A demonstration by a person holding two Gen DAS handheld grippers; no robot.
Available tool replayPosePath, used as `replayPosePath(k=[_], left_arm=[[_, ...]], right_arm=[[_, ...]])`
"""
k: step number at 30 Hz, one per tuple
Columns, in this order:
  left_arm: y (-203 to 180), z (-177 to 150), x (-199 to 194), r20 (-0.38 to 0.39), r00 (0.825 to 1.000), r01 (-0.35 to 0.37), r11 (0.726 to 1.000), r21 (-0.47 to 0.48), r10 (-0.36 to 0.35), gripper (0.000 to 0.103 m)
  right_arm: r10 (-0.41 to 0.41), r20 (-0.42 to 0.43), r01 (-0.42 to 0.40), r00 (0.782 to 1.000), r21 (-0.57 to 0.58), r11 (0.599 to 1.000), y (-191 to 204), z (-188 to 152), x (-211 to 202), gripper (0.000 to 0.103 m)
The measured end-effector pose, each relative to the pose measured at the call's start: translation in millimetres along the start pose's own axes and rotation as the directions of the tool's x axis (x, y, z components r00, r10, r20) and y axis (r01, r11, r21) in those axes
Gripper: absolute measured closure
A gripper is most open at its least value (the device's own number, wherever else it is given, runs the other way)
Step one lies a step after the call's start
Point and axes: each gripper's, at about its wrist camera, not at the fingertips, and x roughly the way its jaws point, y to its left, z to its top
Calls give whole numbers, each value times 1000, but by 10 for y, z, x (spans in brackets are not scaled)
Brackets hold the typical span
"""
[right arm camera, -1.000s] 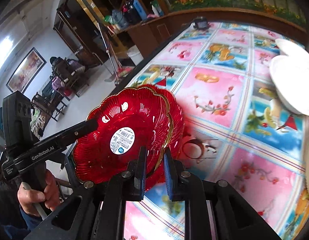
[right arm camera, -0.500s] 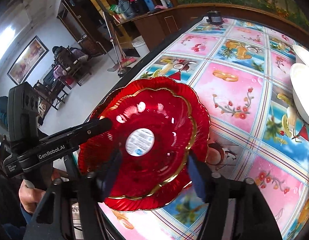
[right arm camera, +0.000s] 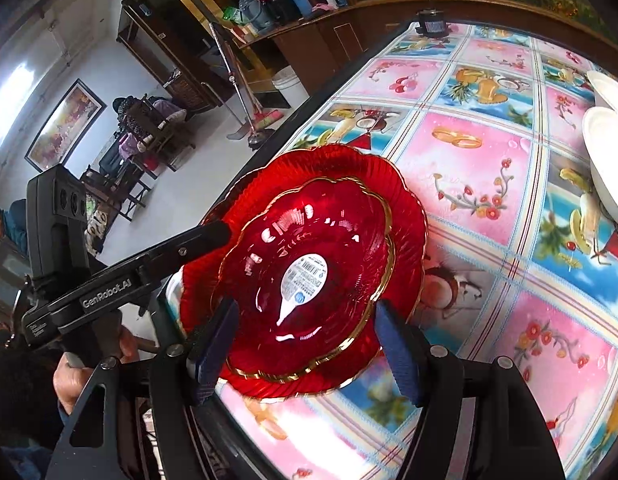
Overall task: Organize plates and bowls
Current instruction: 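Lower the labeled plate onto the red plate and open the left tool, then grasp the rim of the white foam plate with the left tool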
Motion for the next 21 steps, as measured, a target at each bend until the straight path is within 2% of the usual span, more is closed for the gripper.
replayPosePath(k=[6, 9, 13, 17, 19, 21], left_arm=[[-85, -11, -14, -2, 1000, 7, 1000, 14, -7, 41], [-159, -18, -44, 0, 1000, 18, 999, 34, -18, 41], [-271, -29, -60, -4, 1000, 31, 998, 63, -31, 41], [-407, -44, -49, -13, 999, 49, 994, 97, -48, 41], [-467, -55, -42, -17, 998, 57, 992, 109, -55, 41], [-522, -70, -30, -25, 998, 62, 991, 121, -59, 41]], right_arm=[[-5, 58, 6, 998, -5, 1000, -18, 8, -247, 29], [-37, 96, 36, 995, 8, 999, -129, 53, -360, 29], [-117, 148, 109, 982, 65, 992, -464, 173, -559, 29], [-238, 183, 213, 954, 148, 966, -958, 414, -752, 29], [-312, 153, 284, 938, 180, 942, -1249, 573, -734, 29], [-333, 129, 304, 934, 205, 930, -1487, 680, -692, 29]])
